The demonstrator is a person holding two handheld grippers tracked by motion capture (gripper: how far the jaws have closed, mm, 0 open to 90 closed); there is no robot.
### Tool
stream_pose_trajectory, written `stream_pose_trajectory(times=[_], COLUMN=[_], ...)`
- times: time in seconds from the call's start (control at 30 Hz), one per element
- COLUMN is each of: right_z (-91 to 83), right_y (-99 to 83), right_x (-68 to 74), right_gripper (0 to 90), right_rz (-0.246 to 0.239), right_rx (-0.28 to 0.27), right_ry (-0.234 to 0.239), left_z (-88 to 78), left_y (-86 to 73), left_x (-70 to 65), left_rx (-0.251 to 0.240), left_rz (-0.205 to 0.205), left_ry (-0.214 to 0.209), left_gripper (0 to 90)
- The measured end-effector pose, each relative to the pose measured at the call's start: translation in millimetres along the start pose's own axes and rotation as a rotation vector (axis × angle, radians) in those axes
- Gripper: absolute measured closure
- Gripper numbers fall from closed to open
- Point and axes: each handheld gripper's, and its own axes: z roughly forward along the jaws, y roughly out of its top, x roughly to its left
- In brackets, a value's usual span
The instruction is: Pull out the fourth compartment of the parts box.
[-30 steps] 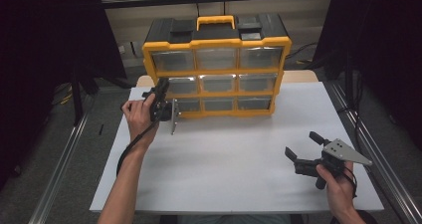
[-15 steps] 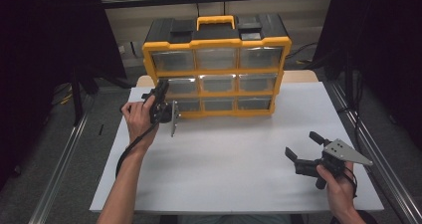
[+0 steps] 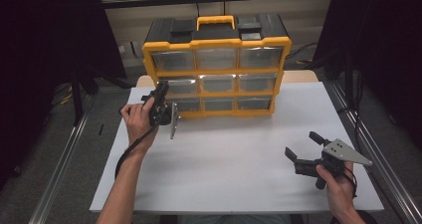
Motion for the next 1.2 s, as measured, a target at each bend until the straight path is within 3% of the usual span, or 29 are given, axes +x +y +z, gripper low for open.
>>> stream_pose_trajectory(times=[0.07,0.2,0.37,0.47,0.6,0.63,0.67,0.77,0.8,0.83,0.87,0.9,1.1,1.13,1.2], right_z=[0.4,0.1,0.1,-0.2,0.2,0.2,-0.2,-0.1,-0.1,0.0,0.1,-0.3,-1.3,-1.1,-1.0], right_y=[-0.1,0.0,0.2,0.3,0.4,0.5,0.5,0.8,0.8,0.8,0.9,1.0,1.0,0.9,1.0], right_x=[-0.2,-0.5,-0.3,-0.8,-1.1,-0.9,-0.9,-0.8,-0.7,-0.6,-0.4,-0.3,-0.9,-0.6,-0.2], right_gripper=[0.2,0.2,0.2,0.1,0.2,0.2,0.2,0.0,0.0,0.1,0.1,0.1,0.1,0.1,0.1], right_rz=[-0.004,0.003,0.0,0.001,0.01,0.013,0.008,0.009,0.01,0.01,0.007,0.004,0.002,0.004,0.0], right_rx=[0.0,0.005,-0.004,-0.007,-0.009,-0.011,-0.013,-0.018,-0.019,-0.018,-0.019,-0.018,-0.016,-0.018,-0.017], right_ry=[0.001,0.002,0.002,0.002,-0.004,-0.002,-0.002,0.003,0.006,0.007,0.009,0.014,0.008,0.012,0.011], left_z=[-0.1,-2.9,-5.1,-6.9,-9.9,-8.3,-12.1,-12.3,-13.4,-13.6,-15.2,-16.0,-16.2,-14.4,-16.7], left_y=[-0.3,0.8,0.8,2.3,2.1,1.1,2.7,2.4,3.1,3.0,3.7,4.0,3.6,2.6,3.7], left_x=[-1.0,0.0,-0.5,-0.1,-0.4,-2.1,0.5,-1.0,-0.1,-1.0,1.1,0.5,-0.3,-1.7,-1.2], left_rx=[-0.01,-0.001,-0.008,-0.009,0.002,-0.033,0.005,-0.014,-0.006,-0.004,0.021,0.031,0.006,-0.024,0.002], left_rz=[-0.018,0.006,-0.011,0.002,0.005,-0.011,0.026,-0.006,0.012,0.003,0.041,0.042,0.02,0.007,0.0], left_ry=[0.001,0.013,0.005,0.019,0.003,0.024,0.018,0.015,0.019,0.013,0.008,0.017,0.016,0.034,0.017], left_gripper=[79.7,79.7,79.7,79.7,79.9,79.9,79.9,79.9,80.0,80.0,80.0,80.0,80.0,80.0,79.9])
